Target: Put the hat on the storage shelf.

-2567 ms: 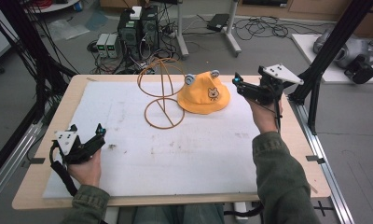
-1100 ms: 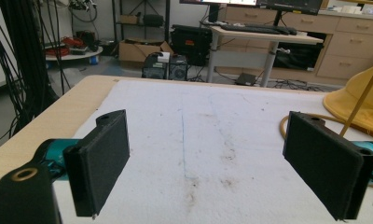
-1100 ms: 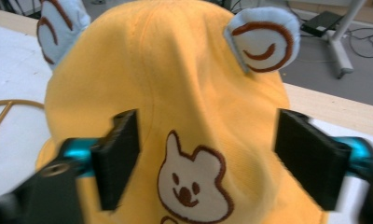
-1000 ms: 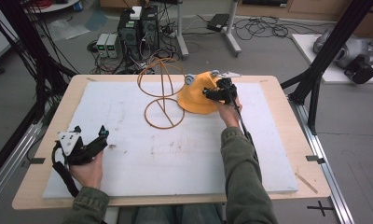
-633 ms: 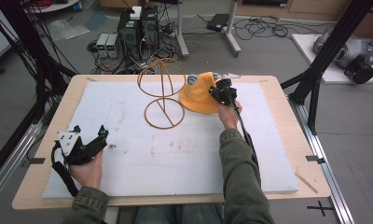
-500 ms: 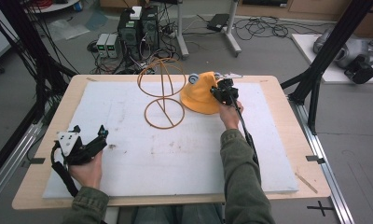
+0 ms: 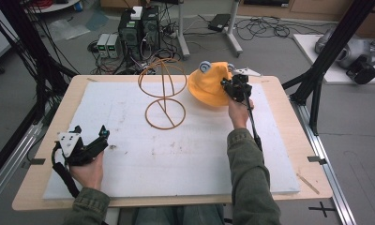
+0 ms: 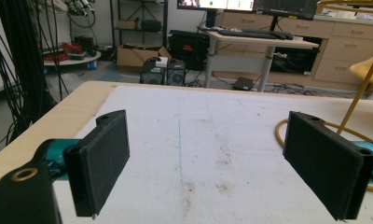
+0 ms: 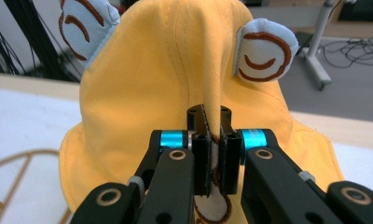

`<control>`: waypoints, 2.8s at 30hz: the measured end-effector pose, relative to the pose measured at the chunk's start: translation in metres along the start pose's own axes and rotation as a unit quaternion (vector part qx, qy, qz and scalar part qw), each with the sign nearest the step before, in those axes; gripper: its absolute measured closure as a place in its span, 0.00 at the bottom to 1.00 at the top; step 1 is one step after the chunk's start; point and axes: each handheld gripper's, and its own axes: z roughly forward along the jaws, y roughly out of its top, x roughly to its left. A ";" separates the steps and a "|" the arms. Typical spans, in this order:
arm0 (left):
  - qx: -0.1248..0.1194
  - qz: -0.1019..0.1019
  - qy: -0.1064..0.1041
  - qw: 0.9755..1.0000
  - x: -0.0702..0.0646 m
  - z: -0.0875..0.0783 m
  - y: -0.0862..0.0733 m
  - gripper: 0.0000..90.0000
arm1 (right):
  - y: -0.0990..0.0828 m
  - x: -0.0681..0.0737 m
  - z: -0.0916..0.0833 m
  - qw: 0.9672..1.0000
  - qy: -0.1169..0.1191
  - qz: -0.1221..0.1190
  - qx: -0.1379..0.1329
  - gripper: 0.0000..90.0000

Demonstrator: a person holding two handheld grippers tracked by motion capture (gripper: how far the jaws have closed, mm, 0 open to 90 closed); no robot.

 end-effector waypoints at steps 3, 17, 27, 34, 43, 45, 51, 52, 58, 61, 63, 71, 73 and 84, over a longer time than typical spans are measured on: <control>-0.002 -0.001 -0.001 1.000 0.000 0.000 0.000 0.16 | 0.011 -0.003 -0.014 1.000 -0.010 0.005 -0.021 0.97; -0.012 -0.009 -0.005 1.000 -0.003 0.000 0.004 0.16 | 0.072 0.002 -0.090 0.981 -0.013 -0.007 -0.196 0.97; -0.013 -0.015 -0.004 1.000 -0.001 0.000 0.005 0.16 | 0.118 0.045 -0.117 0.970 0.029 -0.047 -0.236 0.97; -0.015 -0.025 -0.004 1.000 0.002 -0.001 0.006 0.16 | 0.139 0.088 -0.116 0.968 0.069 -0.077 -0.228 0.97; -0.014 -0.032 -0.009 0.999 0.003 -0.001 0.007 0.16 | 0.146 0.150 -0.090 0.967 0.142 -0.104 -0.182 0.97; -0.015 -0.034 -0.008 0.999 0.004 -0.001 0.006 0.16 | 0.143 0.158 -0.084 0.969 0.154 -0.111 -0.161 0.97; -0.012 -0.036 -0.004 0.999 0.006 -0.001 0.005 0.16 | 0.137 0.162 -0.072 0.971 0.173 -0.116 -0.121 0.97; -0.012 -0.035 -0.005 0.999 0.006 -0.001 0.005 0.16 | 0.136 0.161 -0.070 0.971 0.179 -0.111 -0.115 0.97; -0.008 -0.034 -0.009 0.999 0.004 0.000 0.005 0.16 | 0.124 0.157 -0.057 0.972 0.193 -0.114 -0.064 0.97; -0.006 -0.032 -0.009 0.999 0.004 0.000 0.004 0.16 | 0.120 0.161 -0.052 0.969 0.211 -0.124 -0.038 0.97; -0.005 -0.034 -0.008 0.999 0.005 0.000 0.004 0.16 | 0.117 0.164 -0.050 0.969 0.211 -0.129 -0.024 0.97; -0.009 -0.037 -0.009 0.999 0.005 0.000 0.004 0.16 | 0.101 0.155 -0.048 0.973 0.207 -0.101 -0.029 0.97; -0.006 -0.035 -0.008 0.999 0.005 0.000 0.004 0.16 | 0.095 0.149 -0.047 0.973 0.205 -0.098 -0.031 0.96; 0.000 -0.028 -0.007 1.000 0.003 0.001 0.002 0.16 | 0.091 0.145 -0.044 0.969 0.220 -0.099 -0.042 0.96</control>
